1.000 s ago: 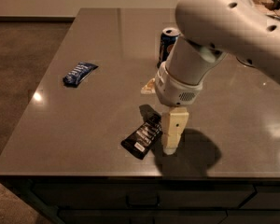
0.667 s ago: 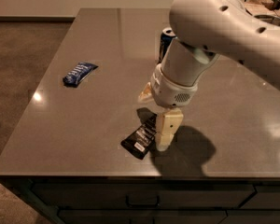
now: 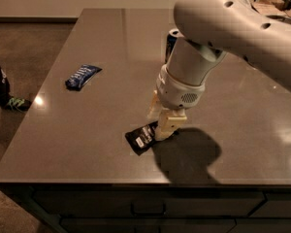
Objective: Pick rxbar chocolate
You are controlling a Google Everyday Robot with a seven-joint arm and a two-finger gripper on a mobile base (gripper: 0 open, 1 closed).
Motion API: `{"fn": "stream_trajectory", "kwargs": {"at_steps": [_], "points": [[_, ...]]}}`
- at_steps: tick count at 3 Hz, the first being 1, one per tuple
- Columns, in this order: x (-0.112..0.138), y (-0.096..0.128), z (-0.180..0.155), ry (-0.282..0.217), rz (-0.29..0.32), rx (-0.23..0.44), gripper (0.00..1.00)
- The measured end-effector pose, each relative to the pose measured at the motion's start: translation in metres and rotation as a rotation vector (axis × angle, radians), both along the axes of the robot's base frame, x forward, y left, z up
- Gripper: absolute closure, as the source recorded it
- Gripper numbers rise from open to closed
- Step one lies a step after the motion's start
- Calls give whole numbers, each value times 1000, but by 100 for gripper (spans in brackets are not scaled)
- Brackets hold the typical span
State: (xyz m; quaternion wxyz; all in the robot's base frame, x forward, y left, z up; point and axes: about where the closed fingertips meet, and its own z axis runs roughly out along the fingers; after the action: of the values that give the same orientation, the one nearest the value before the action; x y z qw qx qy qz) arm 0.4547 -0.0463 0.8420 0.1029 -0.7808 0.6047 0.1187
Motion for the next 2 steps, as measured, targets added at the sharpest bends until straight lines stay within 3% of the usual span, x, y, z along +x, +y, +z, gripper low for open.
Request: {"fn": "stream_trajectory", "kwargs": {"at_steps": [1, 2], "points": [[-2, -14, 7, 9, -32, -14, 87], [0, -29, 25, -4, -82, -15, 100]]}}
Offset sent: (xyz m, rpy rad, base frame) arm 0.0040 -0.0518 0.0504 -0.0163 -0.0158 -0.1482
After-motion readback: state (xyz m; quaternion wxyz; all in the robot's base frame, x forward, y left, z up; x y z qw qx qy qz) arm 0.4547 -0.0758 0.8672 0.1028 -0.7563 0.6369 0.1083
